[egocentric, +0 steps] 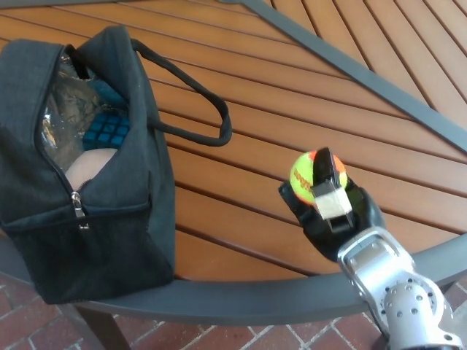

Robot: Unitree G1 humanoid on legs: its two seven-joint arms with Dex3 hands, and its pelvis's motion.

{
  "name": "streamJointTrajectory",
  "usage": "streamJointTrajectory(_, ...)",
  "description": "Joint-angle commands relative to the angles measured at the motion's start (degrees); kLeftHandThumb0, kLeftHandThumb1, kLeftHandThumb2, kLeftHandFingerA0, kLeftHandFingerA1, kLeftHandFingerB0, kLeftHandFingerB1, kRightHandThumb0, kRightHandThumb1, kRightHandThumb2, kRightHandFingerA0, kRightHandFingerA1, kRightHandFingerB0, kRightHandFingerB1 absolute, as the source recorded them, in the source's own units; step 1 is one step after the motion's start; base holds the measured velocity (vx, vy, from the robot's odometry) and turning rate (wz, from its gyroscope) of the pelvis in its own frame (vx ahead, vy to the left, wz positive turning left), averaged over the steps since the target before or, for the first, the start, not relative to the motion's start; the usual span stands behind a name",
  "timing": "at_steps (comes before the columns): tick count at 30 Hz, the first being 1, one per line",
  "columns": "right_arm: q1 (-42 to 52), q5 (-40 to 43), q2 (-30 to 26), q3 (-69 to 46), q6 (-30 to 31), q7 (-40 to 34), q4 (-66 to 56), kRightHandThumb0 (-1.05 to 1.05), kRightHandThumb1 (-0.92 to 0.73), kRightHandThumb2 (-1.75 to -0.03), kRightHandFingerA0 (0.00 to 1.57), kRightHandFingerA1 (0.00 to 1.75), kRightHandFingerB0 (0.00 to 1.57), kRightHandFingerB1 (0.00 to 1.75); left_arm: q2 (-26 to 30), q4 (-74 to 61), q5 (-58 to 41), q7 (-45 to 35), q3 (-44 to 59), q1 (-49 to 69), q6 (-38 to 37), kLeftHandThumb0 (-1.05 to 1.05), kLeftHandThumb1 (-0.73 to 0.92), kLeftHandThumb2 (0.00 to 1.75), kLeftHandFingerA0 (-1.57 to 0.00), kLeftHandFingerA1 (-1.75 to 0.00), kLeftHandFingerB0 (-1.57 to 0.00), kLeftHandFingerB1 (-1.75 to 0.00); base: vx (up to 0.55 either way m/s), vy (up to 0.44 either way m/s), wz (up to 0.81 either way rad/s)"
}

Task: Pick up a rubric cube, an apple, a tennis ball, a soft toy, a bottle from the table and put it into the lunch box one by one

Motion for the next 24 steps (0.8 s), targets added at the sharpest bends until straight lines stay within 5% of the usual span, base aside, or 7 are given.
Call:
streamJointTrajectory(1,-19.7,15.4,26.5,0.2,-1.8,-7.5,-2.8,-0.34,-0.71,-1.20,1.03,1.75,0.69,1.75,2.6,0.8,2.7,1.5,-1.0,0.0,-2.2,-0.13,0.64,0.87,-1.12,-1.14,-0.98,-1.13,0.00,0.000,0.00)
streamJointTrajectory(20,-25.1,14.2,23.1,3.4,-4.1,-9.6,-1.7,-0.32,-0.58,-1.36,1.02,1.75,0.70,1.75,2.1,0.6,1.4,0.4,-0.1,0.2,-1.5,-0.11,0.63,0.90,-1.14,-1.14,-0.97,-1.14,0.00,0.000,0.00)
streamJointTrajectory(21,-26.8,13.9,23.0,3.6,-4.4,-10.3,-1.6,-0.16,-0.69,-1.31,1.15,1.25,1.06,1.20,2.1,0.8,1.9,0.9,-0.4,0.0,-1.6,-0.14,0.65,0.87,-1.14,-1.13,-0.99,-1.13,0.00,0.000,0.00)
streamJointTrajectory(24,-27.6,14.0,22.7,3.8,-4.7,-10.7,-1.5,-0.16,-0.69,-1.31,1.15,1.25,1.06,1.20,2.1,0.9,2.1,1.1,-0.6,-0.1,-1.6,-0.14,0.65,0.87,-1.14,-1.13,-0.99,-1.13,0.00,0.000,0.00)
